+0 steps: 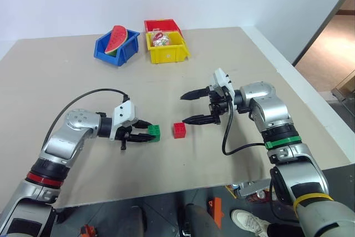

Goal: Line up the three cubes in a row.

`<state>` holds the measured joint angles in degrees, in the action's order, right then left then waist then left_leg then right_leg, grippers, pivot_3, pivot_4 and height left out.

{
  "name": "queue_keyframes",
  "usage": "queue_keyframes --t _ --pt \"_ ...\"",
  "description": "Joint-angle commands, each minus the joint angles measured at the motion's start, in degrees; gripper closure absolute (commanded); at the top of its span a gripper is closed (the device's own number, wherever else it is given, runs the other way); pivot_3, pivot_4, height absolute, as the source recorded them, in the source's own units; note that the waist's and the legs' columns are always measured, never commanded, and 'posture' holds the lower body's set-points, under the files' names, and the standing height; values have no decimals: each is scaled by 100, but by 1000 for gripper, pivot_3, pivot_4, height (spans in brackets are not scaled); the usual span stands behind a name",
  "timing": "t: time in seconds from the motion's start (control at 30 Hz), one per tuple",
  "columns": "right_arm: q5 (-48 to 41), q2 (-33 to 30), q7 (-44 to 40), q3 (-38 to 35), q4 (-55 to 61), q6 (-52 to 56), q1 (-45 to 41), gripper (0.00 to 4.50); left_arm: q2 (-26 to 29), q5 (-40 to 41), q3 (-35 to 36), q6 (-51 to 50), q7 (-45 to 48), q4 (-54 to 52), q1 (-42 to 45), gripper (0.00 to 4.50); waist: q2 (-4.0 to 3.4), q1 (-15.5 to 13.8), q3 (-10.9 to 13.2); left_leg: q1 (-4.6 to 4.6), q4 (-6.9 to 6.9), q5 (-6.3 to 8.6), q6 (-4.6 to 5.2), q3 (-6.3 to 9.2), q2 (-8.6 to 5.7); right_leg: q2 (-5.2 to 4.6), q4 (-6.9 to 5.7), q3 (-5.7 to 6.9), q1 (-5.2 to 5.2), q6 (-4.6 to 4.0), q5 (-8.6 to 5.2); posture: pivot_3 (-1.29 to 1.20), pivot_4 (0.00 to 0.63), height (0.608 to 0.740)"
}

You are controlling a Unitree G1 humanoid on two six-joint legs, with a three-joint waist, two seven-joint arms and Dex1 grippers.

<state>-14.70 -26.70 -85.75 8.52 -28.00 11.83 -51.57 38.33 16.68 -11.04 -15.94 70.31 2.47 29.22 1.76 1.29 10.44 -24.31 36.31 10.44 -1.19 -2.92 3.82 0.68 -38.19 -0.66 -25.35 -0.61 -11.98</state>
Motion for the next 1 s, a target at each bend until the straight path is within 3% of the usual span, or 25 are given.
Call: queue_keyframes --t 0.03,0.63,0.7,0.87,0.93,1.0 --pt "-104 -61 51 -109 302 -12 -18 0 -124 -85 -15 143 -64 -36 67 3234 0 -1 0 0 0 0 0 0 0 0 0 0 0 0 0 0 150 740" --pt "-84 -55 71 -62 320 -50 -26 0 -121 -657 -211 603 7 376 57 3234 0 0 0 6 1 0 0 -1 0 2 -4 -5 2 2 2 0 150 740" --pt "-83 -67 68 -60 342 -43 -17 0 -87 -633 -184 541 20 430 101 2183 0 0 0 7 1 -1 1 -1 0 2 -6 -5 2 1 2 0 150 740" --pt "-83 -62 49 -46 335 -44 -9 0 66 -630 -45 590 126 413 191 524 0 0 0 7 1 -1 1 -2 0 3 -8 -6 1 1 2 0 150 740" --pt "-87 -38 39 -38 308 -52 -30 0 177 -560 55 508 144 260 199 43 0 0 0 6 1 -1 1 -2 0 2 -7 -7 1 2 2 0 150 740" --pt "-94 -12 21 -31 275 -58 -63 0 318 -456 186 383 152 28 164 43 0 1 0 5 1 -1 1 -3 0 2 -7 -7 0 2 2 0 150 740"
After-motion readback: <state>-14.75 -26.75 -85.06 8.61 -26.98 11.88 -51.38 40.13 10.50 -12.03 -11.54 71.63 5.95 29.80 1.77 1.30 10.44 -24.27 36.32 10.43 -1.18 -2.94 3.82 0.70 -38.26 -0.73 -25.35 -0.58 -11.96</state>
